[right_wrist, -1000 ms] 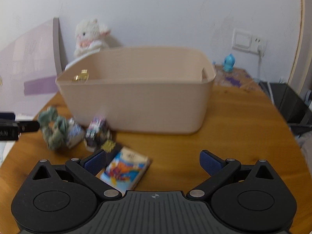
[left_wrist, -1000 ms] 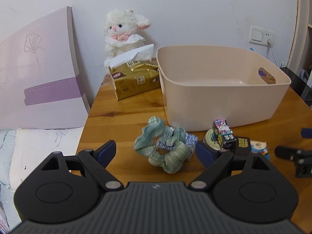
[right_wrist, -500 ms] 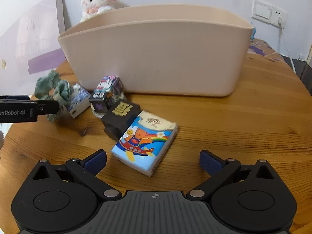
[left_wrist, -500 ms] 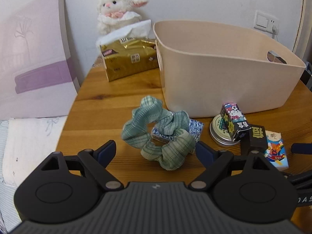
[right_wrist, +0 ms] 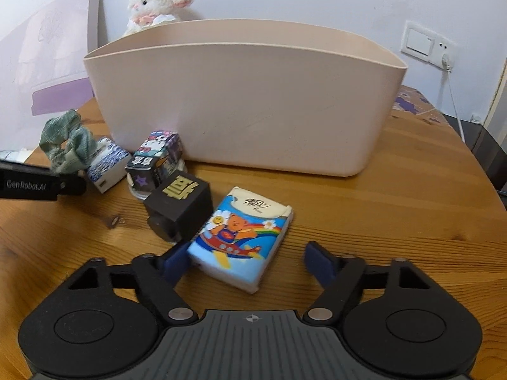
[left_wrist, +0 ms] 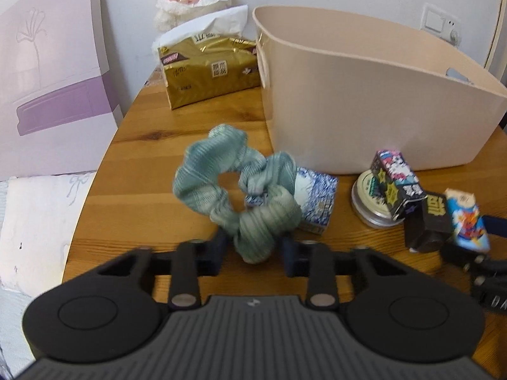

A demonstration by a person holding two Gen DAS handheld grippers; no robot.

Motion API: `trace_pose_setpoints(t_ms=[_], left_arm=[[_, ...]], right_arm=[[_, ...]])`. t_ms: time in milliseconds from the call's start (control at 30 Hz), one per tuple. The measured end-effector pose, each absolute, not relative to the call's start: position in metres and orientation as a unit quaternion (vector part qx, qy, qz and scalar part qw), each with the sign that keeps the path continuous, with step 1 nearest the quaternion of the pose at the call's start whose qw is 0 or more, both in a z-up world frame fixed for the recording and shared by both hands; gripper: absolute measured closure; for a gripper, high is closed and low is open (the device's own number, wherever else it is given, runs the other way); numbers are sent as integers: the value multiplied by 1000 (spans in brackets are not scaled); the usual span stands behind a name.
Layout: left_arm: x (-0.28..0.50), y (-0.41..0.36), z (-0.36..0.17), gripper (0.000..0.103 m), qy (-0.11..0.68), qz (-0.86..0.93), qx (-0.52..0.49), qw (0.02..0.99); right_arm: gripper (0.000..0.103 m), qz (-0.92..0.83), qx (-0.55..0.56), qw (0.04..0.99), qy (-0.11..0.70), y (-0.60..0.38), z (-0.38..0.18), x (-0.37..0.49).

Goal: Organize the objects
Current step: 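Close left tool on scrunchie while right tool closes on cartoon tissue pack, then carry scrunchie and tissue pack over the bin and open both tools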

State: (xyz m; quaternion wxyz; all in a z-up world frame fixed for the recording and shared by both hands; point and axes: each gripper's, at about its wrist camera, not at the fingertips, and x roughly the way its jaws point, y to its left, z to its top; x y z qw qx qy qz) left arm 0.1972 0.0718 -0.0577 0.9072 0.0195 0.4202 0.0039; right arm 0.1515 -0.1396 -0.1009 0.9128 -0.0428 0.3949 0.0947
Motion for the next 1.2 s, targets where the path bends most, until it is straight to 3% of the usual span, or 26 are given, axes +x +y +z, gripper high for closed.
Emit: trace_pose_setpoints(t_ms=[33,100,167,633,1200], left_arm=[[196,72,-58,91,417,3,21,909],[194,72,-58,93,412,-2,30,911],[189,70,-57,94,402,-4,39,915],[157,58,-37,95,361,-44,51,930],[122,44,27,95,286,-44,51,956]], right_arm=[[41,94,-41,913,394,-141,-100,152],[53,93,-40,915,391,-141,-99,153],[57,93,-35,915,391,-144,-97,152],[59,95,-10,919,383,-168,-83,145],[59,118,20,943,310,-201,-10,116]])
